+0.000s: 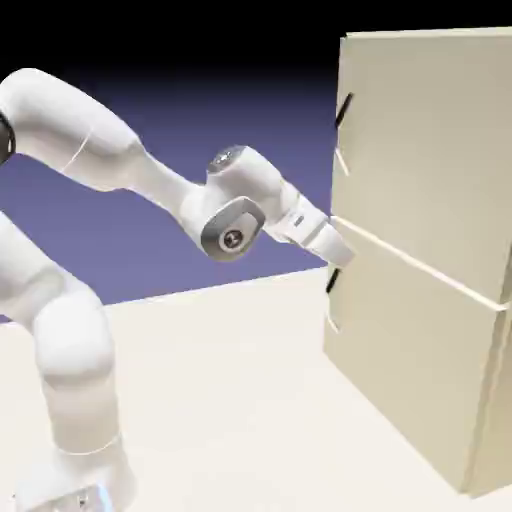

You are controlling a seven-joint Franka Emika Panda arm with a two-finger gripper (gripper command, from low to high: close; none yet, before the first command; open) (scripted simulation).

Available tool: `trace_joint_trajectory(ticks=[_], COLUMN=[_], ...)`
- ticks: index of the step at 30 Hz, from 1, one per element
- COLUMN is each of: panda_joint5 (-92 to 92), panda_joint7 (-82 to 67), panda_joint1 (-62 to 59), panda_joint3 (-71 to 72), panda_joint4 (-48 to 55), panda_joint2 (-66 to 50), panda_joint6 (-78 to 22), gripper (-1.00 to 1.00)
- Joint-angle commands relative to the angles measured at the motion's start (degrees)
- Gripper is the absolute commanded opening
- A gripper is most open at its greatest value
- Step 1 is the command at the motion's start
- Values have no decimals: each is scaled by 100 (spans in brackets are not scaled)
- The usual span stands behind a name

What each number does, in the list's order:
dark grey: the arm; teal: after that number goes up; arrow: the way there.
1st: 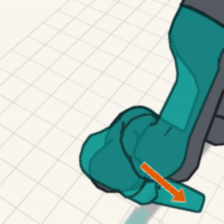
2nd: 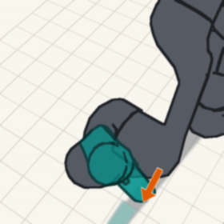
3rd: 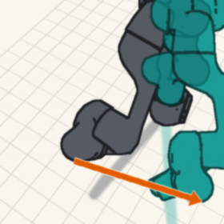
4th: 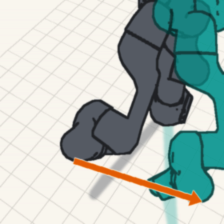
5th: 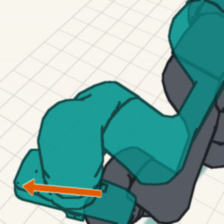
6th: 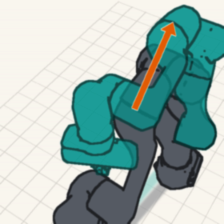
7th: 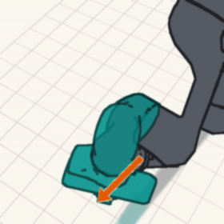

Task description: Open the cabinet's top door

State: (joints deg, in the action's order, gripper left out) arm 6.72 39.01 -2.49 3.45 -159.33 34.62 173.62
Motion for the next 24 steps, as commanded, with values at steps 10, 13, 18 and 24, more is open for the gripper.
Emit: trace_joint_trajectory(ticks=[10,13,18,24], panda_joint5=[2493,3240,4486,5982], panda_joint7=[-1277,-1660,-2298,-3064], panda_joint1=[-1180,-1534,-2124,-2831], panda_joint3=[1280,1664,2303,3071], panda_joint4=[621,807,1117,1489], panda_joint2=[728,946,1310,1746], panda_joint6=[-142,-185,-256,-341], gripper=[0,0,0,0])
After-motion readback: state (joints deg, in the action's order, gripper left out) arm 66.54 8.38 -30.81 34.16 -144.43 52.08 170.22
